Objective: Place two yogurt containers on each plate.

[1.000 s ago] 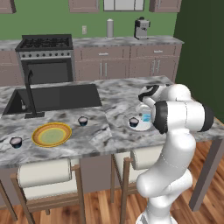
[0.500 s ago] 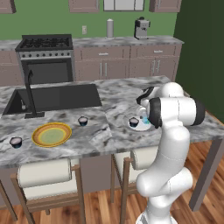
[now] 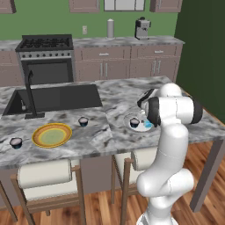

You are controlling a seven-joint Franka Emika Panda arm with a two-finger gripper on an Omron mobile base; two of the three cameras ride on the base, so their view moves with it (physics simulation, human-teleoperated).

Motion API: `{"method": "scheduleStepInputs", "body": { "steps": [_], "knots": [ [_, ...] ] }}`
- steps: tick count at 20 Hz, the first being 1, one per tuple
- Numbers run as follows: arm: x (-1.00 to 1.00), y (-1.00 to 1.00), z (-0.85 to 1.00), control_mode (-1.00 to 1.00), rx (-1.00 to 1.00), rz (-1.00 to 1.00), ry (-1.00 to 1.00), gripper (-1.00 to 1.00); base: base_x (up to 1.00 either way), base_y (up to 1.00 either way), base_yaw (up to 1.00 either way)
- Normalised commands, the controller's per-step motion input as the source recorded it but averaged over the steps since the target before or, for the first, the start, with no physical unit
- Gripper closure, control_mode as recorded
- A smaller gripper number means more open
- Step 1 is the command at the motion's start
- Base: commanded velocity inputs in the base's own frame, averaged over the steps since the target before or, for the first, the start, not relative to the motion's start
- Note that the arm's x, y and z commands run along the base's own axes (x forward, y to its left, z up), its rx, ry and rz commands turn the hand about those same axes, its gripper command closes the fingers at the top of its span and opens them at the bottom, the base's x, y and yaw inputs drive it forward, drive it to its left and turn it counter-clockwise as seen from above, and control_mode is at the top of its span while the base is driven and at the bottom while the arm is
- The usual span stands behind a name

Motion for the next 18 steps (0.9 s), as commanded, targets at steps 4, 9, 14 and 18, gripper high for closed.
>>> {"method": "scheduleStepInputs", "body": {
  "steps": [4,9,14,18],
  "knots": [
    [0.03,0.00,-0.03,-1.00,-0.01,0.00,0.00,-1.00,0.00,0.00,0.00],
    [0.02,0.00,0.00,-1.00,-0.01,0.00,0.00,-1.00,0.00,0.00,0.00],
    [0.02,0.01,0.13,-1.00,0.00,0.00,0.00,-1.00,0.00,0.00,0.00],
    [0.00,0.03,0.20,-1.00,0.00,0.01,0.00,-1.00,0.00,0.00,0.00]
  ]
}}
